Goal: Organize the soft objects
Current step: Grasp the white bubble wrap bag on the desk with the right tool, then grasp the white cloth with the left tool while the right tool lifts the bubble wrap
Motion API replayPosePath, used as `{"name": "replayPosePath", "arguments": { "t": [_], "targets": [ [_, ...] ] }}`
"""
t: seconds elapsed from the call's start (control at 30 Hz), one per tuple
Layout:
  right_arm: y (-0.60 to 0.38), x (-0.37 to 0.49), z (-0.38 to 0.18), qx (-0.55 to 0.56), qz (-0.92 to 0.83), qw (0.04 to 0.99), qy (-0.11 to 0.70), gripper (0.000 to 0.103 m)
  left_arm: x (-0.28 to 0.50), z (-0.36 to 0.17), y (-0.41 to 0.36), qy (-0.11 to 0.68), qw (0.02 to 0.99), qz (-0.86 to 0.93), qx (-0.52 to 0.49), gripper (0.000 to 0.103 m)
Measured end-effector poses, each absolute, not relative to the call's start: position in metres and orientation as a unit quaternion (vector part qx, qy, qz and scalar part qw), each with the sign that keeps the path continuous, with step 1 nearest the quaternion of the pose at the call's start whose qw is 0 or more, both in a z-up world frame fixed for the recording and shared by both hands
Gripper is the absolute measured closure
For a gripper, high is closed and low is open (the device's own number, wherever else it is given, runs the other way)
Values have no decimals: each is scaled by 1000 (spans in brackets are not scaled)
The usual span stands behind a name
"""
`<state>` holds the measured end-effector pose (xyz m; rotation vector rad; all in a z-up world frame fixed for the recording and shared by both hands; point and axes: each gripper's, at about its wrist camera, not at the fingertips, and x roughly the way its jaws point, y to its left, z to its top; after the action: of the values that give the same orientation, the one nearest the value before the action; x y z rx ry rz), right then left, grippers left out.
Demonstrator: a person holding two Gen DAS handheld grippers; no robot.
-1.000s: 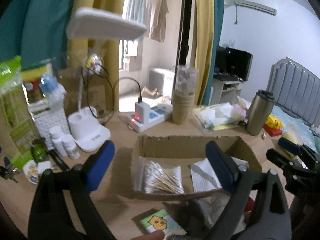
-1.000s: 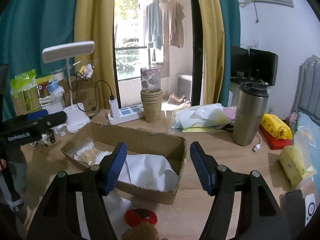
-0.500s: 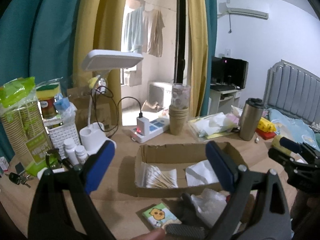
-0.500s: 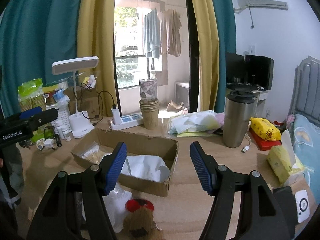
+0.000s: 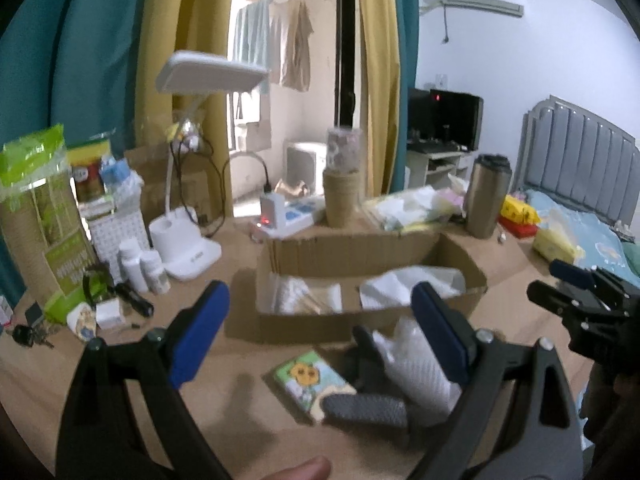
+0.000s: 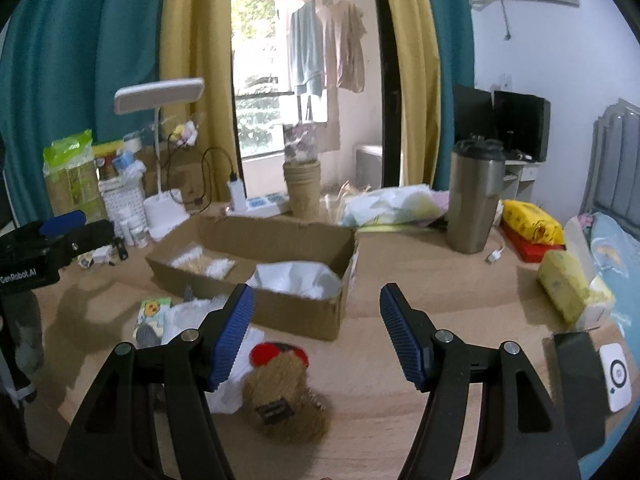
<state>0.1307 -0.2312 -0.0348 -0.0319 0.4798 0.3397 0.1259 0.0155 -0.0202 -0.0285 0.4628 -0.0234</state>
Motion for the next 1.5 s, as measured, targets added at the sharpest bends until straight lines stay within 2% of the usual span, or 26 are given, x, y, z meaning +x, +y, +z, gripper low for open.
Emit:
{"name": "replayPosePath", "arguments": {
  "t": [0.33,0.6,1.2,1.23,1.33,1.5],
  "targets": [
    [-185,140,-59,-51,201,943,260,34,118,-56,21,272,962,-9,-23,10],
    [-150,158,-61,-75,211,938,264,34,115,-59,31,273,961,-13,-36,10],
    [-123,167,-96,-64,278,893,348,34,114,-73,37,293,955,-19,-43,10],
    [-122,168,-97,-64,283,890,352,36,114,-73,37,294,955,-18,-44,10],
    [-123,168,-96,-58,293,888,350,48,114,-74,38,296,954,-17,-45,10],
    [-129,163,-90,-51,302,891,336,55,114,-74,37,298,953,-22,-41,10]
  ]
}}
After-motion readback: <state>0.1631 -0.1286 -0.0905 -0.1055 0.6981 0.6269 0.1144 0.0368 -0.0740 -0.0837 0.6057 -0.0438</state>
